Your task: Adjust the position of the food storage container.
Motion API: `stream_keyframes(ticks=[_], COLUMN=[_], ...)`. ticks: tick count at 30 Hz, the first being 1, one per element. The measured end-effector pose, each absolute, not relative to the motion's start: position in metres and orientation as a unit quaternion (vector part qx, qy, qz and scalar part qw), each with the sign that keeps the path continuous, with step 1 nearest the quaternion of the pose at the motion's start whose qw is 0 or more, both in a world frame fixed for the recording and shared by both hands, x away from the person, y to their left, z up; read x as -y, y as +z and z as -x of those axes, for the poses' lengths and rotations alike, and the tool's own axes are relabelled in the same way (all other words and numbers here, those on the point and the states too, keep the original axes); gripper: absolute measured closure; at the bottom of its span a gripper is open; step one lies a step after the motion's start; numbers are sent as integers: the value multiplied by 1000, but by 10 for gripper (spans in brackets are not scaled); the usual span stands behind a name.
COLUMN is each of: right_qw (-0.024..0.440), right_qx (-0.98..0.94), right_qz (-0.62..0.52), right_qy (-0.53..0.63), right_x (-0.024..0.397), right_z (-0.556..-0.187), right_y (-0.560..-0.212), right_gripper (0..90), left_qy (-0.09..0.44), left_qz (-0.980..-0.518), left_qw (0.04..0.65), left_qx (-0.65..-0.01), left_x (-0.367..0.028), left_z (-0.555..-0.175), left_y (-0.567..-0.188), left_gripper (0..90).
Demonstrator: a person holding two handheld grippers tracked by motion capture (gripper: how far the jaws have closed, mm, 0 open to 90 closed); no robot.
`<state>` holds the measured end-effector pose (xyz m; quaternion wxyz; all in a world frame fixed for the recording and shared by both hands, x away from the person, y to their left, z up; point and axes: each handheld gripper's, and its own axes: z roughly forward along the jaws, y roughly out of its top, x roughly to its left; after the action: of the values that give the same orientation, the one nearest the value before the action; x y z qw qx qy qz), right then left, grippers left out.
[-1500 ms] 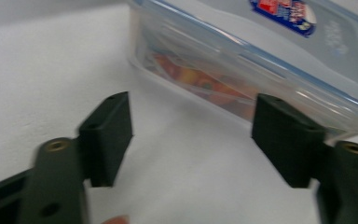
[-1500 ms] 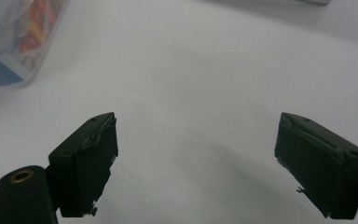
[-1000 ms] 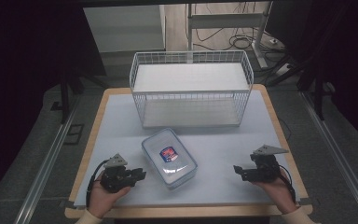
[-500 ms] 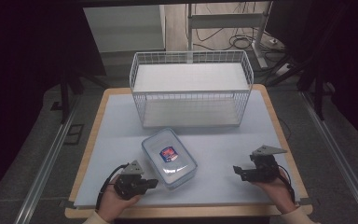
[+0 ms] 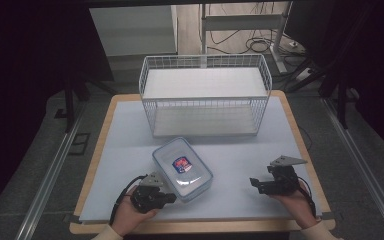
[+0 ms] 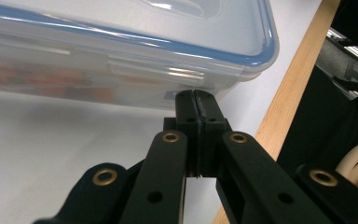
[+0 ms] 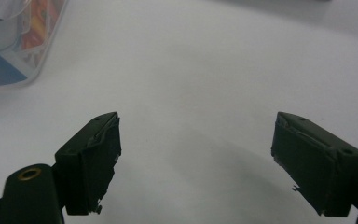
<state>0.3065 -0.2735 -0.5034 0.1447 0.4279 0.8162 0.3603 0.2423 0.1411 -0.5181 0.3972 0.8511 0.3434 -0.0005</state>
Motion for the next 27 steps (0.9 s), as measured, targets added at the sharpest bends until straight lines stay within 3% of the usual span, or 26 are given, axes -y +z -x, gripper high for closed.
stream_keyframes(ticks=[11, 27], right_qw=[141, 140], right_qx=[-815, -814], right_qz=[-431, -433], right_qy=[360, 361], right_x=[273, 275], right_z=[-308, -309], right_y=[-504, -504], right_gripper=[161, 161], left_qy=[-17, -3], left_qz=[-854, -847], left_qw=[399, 411], left_qx=[-333, -337], left_x=[-116, -75], left_z=[-252, -264], left_y=[-521, -524], left_gripper=[898, 899])
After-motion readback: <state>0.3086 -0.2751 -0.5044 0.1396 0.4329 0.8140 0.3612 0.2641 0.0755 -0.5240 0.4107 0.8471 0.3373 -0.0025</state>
